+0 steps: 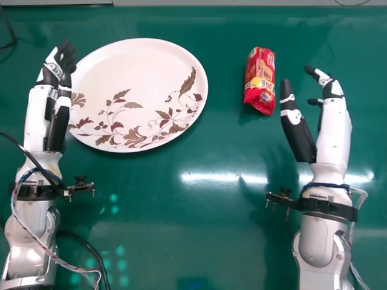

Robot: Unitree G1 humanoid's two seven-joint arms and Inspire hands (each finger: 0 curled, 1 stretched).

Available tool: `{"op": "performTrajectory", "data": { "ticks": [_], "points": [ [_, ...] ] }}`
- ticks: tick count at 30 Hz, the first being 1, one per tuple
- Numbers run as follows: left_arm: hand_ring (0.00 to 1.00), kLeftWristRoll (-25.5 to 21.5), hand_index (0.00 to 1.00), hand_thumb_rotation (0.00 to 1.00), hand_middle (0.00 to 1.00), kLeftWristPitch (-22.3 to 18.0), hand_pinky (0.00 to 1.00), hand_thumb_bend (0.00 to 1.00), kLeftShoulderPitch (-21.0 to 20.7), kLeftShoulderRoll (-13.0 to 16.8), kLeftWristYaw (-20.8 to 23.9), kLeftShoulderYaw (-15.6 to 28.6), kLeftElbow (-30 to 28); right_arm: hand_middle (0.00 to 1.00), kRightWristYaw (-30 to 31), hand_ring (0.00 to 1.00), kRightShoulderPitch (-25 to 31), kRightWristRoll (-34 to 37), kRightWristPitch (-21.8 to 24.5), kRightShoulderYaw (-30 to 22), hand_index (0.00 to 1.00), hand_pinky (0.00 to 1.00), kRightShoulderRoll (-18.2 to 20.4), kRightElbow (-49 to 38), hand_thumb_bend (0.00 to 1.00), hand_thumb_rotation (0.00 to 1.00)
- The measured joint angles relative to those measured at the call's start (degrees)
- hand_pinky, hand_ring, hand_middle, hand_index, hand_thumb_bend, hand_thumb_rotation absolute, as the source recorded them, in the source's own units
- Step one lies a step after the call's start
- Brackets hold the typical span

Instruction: Pick up biscuit and place it in the plate

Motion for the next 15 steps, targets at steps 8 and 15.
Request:
{"op": "performTrajectory", "data": {
  "ticks": [8,15],
  "points": [
    [1.00,0.6,1.00,0.45,1.00,0.6,1.00,0.29,-0.2,0.2,0.9,0.0,0.0,0.87,-1.0,0.81,-1.7,-4.8,1.6,1.2,0.85,0.66,-0.4,1.5,0.89,0.50],
    [1.00,0.5,1.00,0.43,1.00,0.4,1.00,0.25,-0.7,0.6,1.0,0.0,0.7,0.88,2.9,0.81,-6.9,-3.0,3.6,-0.2,0.86,0.66,-2.6,3.5,0.97,0.49]
  ]
}}
